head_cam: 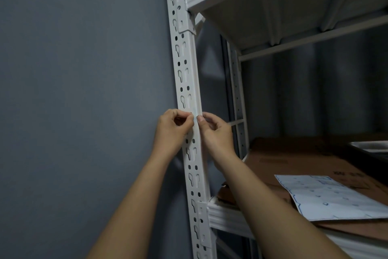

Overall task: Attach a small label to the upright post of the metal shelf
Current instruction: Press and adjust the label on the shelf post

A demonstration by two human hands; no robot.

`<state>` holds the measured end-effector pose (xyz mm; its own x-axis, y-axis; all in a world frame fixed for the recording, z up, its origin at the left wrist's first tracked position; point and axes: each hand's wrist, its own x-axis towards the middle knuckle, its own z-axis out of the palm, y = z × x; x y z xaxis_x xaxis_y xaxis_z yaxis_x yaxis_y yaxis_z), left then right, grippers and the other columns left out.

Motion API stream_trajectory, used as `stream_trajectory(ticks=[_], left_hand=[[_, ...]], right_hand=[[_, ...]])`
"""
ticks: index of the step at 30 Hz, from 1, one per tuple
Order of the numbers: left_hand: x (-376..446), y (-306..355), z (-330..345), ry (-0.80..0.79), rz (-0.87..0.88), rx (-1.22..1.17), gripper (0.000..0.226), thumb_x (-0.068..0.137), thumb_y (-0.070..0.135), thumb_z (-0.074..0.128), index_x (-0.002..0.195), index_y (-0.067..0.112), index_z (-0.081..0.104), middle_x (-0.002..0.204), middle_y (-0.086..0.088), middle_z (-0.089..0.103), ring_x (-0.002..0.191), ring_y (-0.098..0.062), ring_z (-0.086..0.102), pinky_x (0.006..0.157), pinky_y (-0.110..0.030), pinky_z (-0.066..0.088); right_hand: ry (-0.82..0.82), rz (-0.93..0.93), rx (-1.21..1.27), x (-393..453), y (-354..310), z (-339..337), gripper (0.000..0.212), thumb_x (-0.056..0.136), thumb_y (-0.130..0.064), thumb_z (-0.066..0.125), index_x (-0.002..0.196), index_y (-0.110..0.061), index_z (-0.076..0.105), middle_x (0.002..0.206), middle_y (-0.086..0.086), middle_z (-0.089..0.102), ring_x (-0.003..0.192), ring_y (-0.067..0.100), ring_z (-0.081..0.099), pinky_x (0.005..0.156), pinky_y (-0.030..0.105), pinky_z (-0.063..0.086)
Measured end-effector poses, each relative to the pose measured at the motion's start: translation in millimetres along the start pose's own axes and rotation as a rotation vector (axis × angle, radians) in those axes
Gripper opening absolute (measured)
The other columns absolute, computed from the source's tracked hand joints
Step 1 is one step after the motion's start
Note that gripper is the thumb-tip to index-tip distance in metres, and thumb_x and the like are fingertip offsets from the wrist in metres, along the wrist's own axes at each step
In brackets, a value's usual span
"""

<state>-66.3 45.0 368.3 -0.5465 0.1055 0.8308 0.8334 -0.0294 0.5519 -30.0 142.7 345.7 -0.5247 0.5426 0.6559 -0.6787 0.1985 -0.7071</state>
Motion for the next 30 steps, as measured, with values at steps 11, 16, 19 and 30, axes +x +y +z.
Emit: stream_trajectory(ticks=[11,16,19,30], left_hand=[[4,-2,-4,-0.054,-0.003,-0.028,0.008,0.084,0.009,0.067,0.079,0.015,0.066,0.078,0.002,0.066,0.062,0.006,0.058,0.067,-0.011,0.048],[5,0,0,-0.026,0.006,0.038,0.018,0.084,0.008,0.065,0.072,0.021,0.061,0.077,0.004,0.064,0.061,0.006,0.057,0.063,-0.009,0.045],[4,1,-3,-0.051,-0.039,-0.021,0.015,0.085,0.008,0.065,0.075,0.019,0.064,0.075,0.005,0.064,0.057,0.007,0.056,0.058,-0.008,0.043],[4,2,-3,-0.062,0.01,0.059,0.017,0.082,0.006,0.065,0.071,0.018,0.061,0.069,0.006,0.063,0.059,0.0,0.056,0.064,-0.018,0.048]], right_hand=[[-0.001,0.013,-0.015,-2,-4,-1,0.008,0.091,-0.018,0.063,0.098,-0.022,0.066,0.08,-0.016,0.064,0.076,-0.005,0.061,0.074,0.012,0.048],[-0.001,0.005,-0.036,-2,-5,-2,0.016,0.092,-0.019,0.063,0.107,-0.017,0.066,0.08,-0.018,0.061,0.075,-0.007,0.059,0.072,0.009,0.046],[-0.01,0.014,-0.037,-3,-7,-2,0.016,0.091,-0.018,0.063,0.107,-0.018,0.066,0.079,-0.018,0.062,0.073,-0.008,0.059,0.073,0.01,0.047],[-0.027,0.024,-0.015,-6,-9,-4,0.012,0.091,-0.016,0.063,0.094,-0.027,0.06,0.081,-0.015,0.064,0.073,-0.008,0.061,0.073,0.012,0.049]])
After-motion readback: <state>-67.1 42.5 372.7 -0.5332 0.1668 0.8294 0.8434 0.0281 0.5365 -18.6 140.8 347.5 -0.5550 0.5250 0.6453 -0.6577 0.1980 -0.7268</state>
